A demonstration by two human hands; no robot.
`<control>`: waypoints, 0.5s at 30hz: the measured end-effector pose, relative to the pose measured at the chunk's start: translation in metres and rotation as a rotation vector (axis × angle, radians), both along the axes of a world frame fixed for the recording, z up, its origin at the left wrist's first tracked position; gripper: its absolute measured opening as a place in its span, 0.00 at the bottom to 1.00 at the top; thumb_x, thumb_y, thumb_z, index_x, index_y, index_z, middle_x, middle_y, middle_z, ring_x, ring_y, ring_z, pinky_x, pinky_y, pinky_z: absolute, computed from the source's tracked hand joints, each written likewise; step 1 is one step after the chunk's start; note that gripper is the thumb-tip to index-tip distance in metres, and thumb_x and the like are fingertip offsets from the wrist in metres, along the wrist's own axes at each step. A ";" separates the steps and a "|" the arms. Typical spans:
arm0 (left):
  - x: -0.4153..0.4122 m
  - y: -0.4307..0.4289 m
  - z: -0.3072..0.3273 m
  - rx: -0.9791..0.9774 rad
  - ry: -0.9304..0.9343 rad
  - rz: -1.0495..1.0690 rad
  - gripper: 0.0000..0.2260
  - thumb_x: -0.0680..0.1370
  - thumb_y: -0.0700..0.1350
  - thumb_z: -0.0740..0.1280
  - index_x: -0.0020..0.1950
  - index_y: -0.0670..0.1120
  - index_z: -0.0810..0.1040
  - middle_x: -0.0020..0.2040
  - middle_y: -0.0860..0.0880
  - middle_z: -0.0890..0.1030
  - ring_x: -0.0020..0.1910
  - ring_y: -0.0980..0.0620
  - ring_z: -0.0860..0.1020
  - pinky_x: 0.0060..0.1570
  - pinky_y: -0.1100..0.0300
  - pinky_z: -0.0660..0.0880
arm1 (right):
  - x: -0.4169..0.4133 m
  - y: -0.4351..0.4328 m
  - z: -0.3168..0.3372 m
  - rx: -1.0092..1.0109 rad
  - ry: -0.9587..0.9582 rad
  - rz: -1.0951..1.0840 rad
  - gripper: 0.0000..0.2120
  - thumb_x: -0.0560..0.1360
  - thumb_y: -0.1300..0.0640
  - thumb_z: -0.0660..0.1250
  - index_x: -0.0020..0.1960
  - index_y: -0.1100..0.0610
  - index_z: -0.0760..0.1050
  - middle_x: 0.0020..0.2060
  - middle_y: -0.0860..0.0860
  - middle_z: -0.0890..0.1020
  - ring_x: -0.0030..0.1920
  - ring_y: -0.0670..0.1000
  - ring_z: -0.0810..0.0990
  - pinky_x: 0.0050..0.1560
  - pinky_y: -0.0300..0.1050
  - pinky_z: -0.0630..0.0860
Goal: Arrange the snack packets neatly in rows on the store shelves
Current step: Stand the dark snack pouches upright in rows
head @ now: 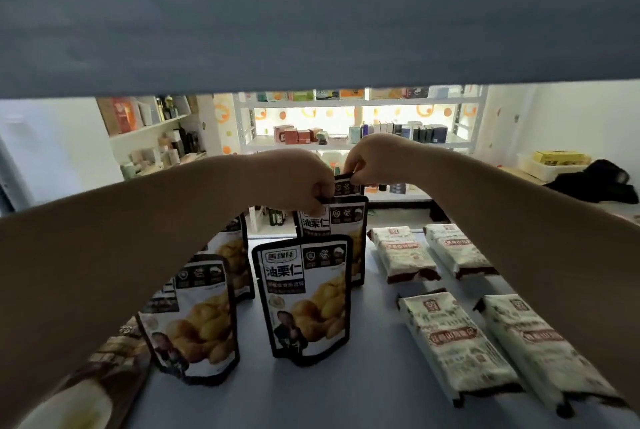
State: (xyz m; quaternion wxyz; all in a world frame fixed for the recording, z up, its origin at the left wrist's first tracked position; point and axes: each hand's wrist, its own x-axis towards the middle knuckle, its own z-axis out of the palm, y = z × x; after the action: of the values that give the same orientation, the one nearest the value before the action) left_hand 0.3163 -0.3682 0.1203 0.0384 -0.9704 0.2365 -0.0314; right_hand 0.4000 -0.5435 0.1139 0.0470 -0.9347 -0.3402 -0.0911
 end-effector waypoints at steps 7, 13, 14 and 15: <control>-0.002 -0.006 -0.001 -0.039 -0.030 -0.021 0.07 0.76 0.49 0.71 0.53 0.51 0.79 0.46 0.53 0.78 0.32 0.63 0.72 0.29 0.73 0.66 | -0.001 0.001 -0.005 0.061 0.024 0.016 0.08 0.76 0.59 0.68 0.53 0.54 0.83 0.33 0.42 0.79 0.31 0.41 0.78 0.32 0.30 0.69; -0.001 -0.002 -0.005 -0.018 -0.039 0.000 0.11 0.76 0.51 0.71 0.57 0.51 0.79 0.47 0.54 0.77 0.37 0.61 0.73 0.32 0.70 0.64 | 0.001 -0.003 -0.004 0.099 0.097 0.003 0.08 0.76 0.57 0.69 0.53 0.54 0.83 0.33 0.43 0.81 0.30 0.40 0.78 0.31 0.31 0.71; -0.002 0.001 -0.003 -0.042 -0.039 0.015 0.12 0.75 0.50 0.72 0.58 0.51 0.79 0.47 0.56 0.77 0.39 0.61 0.74 0.34 0.70 0.66 | 0.001 -0.003 -0.004 0.102 0.098 0.005 0.08 0.77 0.55 0.69 0.54 0.53 0.83 0.35 0.42 0.81 0.31 0.40 0.78 0.32 0.32 0.71; -0.006 0.003 0.000 -0.090 -0.047 0.044 0.13 0.75 0.50 0.72 0.58 0.51 0.79 0.46 0.58 0.77 0.41 0.62 0.74 0.36 0.71 0.67 | 0.000 -0.004 -0.004 0.103 0.095 0.007 0.09 0.77 0.54 0.69 0.55 0.53 0.83 0.38 0.42 0.82 0.33 0.41 0.78 0.34 0.33 0.71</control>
State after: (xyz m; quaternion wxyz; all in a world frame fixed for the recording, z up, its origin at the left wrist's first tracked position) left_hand 0.3108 -0.3650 0.1202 0.0009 -0.9751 0.2124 -0.0641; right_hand 0.4004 -0.5473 0.1095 0.1116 -0.9330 -0.3359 -0.0642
